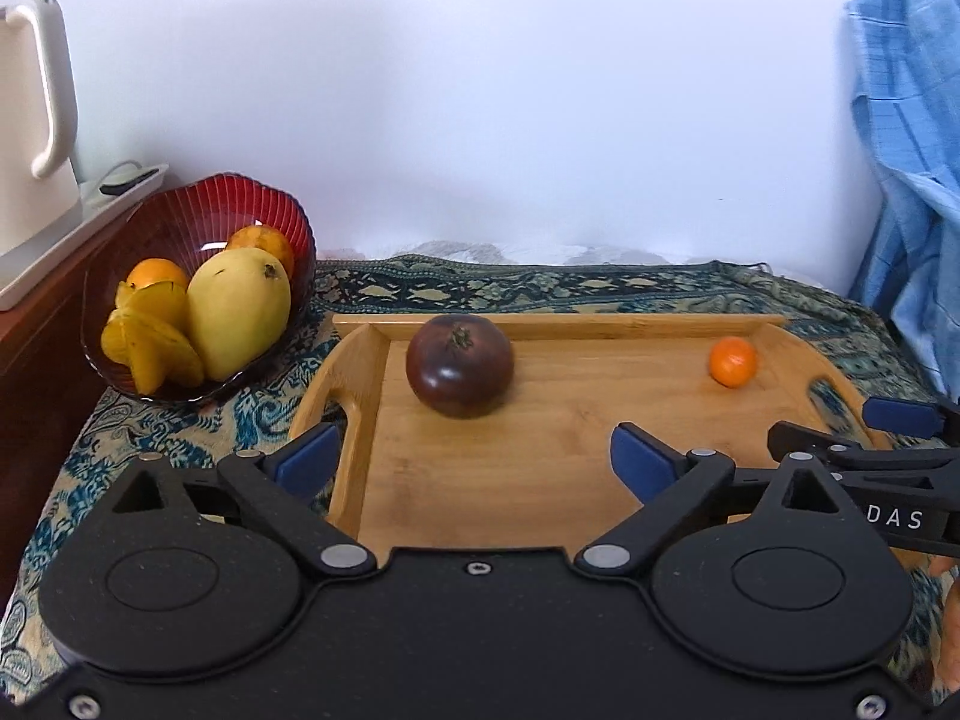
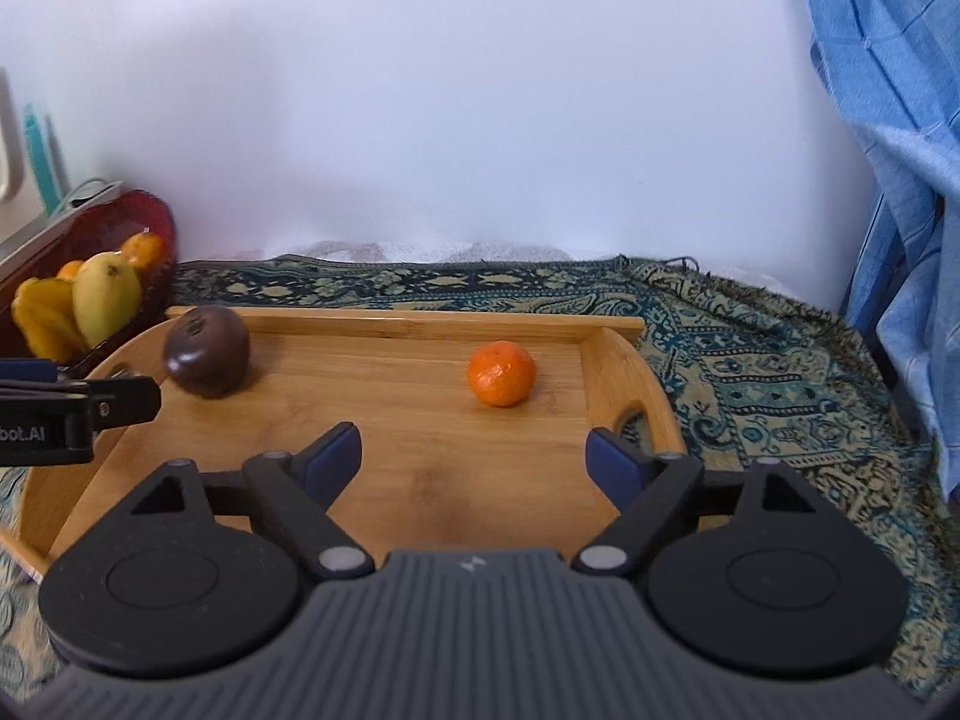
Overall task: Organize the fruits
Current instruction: 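Withdraw both tools from the tray back toward the remaining fruits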
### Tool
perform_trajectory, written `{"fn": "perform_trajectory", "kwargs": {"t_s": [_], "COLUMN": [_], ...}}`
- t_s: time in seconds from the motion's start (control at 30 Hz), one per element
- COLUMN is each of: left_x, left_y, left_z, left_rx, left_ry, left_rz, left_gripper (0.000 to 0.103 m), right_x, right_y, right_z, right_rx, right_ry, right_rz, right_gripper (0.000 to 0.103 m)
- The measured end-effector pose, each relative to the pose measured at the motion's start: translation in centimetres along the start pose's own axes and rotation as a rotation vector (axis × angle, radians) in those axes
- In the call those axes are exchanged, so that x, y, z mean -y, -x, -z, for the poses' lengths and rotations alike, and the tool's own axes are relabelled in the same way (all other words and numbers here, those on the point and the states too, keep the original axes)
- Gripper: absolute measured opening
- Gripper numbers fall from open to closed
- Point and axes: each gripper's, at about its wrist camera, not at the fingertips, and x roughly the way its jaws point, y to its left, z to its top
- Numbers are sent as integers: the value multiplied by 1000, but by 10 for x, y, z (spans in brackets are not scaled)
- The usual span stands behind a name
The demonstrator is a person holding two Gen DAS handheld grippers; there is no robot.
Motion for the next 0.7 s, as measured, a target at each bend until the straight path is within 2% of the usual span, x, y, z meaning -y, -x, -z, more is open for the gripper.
{"fn": "perform_trajectory", "kwargs": {"t_s": [0.3, 0.47, 0.7], "left_x": [13, 13, 10], "left_y": [52, 75, 96], "left_z": [31, 53, 77], "left_rx": [51, 70, 79], "left_ry": [-37, -24, 24], "left_rz": [39, 61, 61], "left_gripper": [100, 101, 102], "right_x": [-4, -1, -3], "right_y": [53, 79, 111], "right_z": [26, 45, 72], "right_rx": [74, 112, 163], "right_ry": [57, 42, 111], "right_rz": [-10, -6, 8], "right_gripper": [99, 101, 103]}}
